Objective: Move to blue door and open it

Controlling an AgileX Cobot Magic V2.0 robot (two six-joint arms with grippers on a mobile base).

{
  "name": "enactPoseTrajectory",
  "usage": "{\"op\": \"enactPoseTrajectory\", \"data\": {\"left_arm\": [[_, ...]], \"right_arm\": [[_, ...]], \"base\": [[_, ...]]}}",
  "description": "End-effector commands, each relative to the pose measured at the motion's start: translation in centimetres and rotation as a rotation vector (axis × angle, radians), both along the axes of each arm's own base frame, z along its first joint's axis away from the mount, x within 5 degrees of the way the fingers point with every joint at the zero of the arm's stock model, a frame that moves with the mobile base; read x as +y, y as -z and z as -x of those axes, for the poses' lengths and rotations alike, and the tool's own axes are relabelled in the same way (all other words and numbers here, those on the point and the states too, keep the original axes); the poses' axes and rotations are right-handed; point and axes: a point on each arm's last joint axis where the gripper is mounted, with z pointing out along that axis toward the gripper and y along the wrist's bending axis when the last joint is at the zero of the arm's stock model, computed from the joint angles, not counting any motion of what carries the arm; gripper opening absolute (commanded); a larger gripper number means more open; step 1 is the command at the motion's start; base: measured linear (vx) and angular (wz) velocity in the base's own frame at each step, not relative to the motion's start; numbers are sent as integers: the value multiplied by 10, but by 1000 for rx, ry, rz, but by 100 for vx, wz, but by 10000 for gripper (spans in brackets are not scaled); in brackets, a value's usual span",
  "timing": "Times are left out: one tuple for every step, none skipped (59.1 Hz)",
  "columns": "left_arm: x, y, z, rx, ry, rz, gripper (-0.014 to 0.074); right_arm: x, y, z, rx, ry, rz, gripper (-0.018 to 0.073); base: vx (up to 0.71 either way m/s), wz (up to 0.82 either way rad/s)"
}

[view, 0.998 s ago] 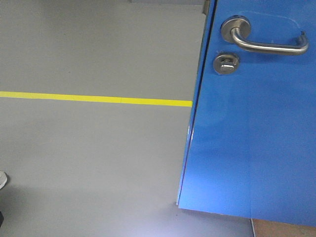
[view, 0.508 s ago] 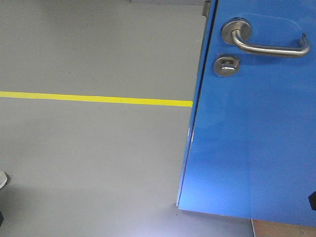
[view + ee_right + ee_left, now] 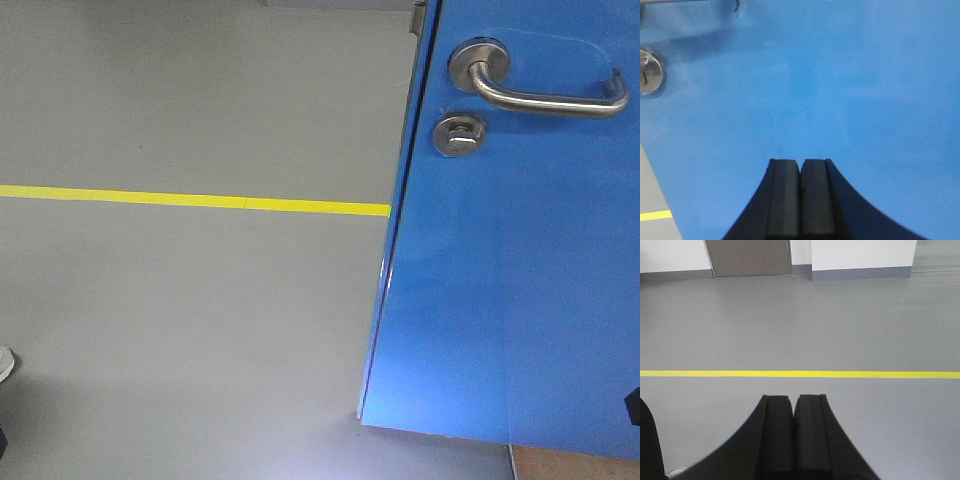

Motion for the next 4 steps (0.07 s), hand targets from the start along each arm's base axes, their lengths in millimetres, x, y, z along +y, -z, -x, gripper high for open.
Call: {"op": "enactPoseTrajectory", "data": {"left_arm": [[0, -6, -1, -88, -2, -1, 70], [0, -6, -1, -88, -2, -1, 70], [0, -6, -1, -88, -2, -1, 70], [0, -6, -1, -88, -2, -1, 70]], "right_arm": [[0, -1, 0, -70, 3, 17, -10], [0, -1, 0, -70, 3, 17, -10], [0, -1, 0, -70, 3, 17, -10], [0, -1, 0, -70, 3, 17, -10]], "base": [[0, 0], [0, 0], [0, 0], [0, 0]]}}
